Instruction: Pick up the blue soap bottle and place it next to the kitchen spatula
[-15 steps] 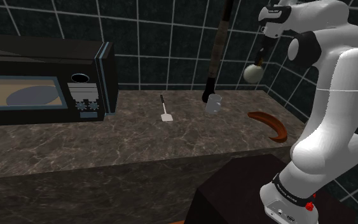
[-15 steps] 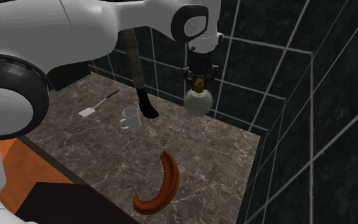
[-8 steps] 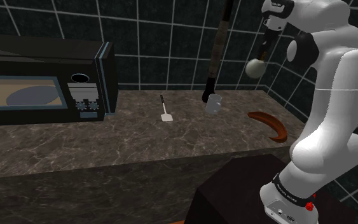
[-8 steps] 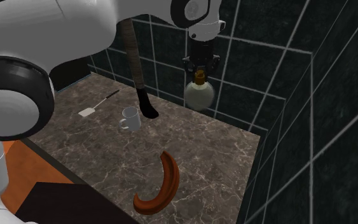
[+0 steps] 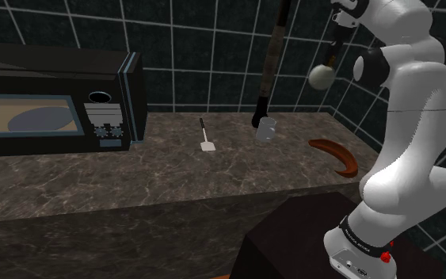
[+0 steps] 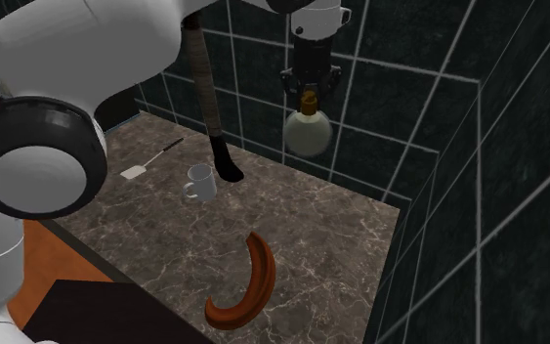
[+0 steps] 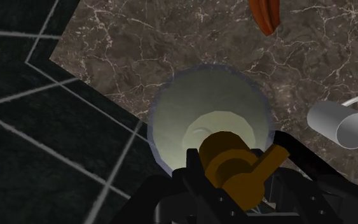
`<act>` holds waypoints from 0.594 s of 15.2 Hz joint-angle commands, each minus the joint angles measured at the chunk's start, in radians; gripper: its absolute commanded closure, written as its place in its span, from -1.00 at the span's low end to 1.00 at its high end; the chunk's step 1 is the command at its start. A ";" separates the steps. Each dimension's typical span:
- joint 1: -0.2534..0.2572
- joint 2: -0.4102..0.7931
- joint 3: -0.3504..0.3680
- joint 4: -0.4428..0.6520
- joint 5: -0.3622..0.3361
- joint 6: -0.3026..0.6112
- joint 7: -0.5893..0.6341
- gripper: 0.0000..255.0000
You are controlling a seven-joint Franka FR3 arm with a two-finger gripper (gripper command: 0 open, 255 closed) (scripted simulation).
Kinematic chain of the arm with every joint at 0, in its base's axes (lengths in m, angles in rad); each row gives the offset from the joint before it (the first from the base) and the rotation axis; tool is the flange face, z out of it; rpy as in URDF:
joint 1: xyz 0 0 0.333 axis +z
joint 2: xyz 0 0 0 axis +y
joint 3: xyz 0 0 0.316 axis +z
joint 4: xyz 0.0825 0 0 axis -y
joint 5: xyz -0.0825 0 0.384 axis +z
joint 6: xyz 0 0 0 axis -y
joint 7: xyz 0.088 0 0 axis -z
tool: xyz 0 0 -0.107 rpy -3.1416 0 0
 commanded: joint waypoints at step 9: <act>0.281 -0.363 -0.005 -0.494 -0.190 0.167 0.163 1.00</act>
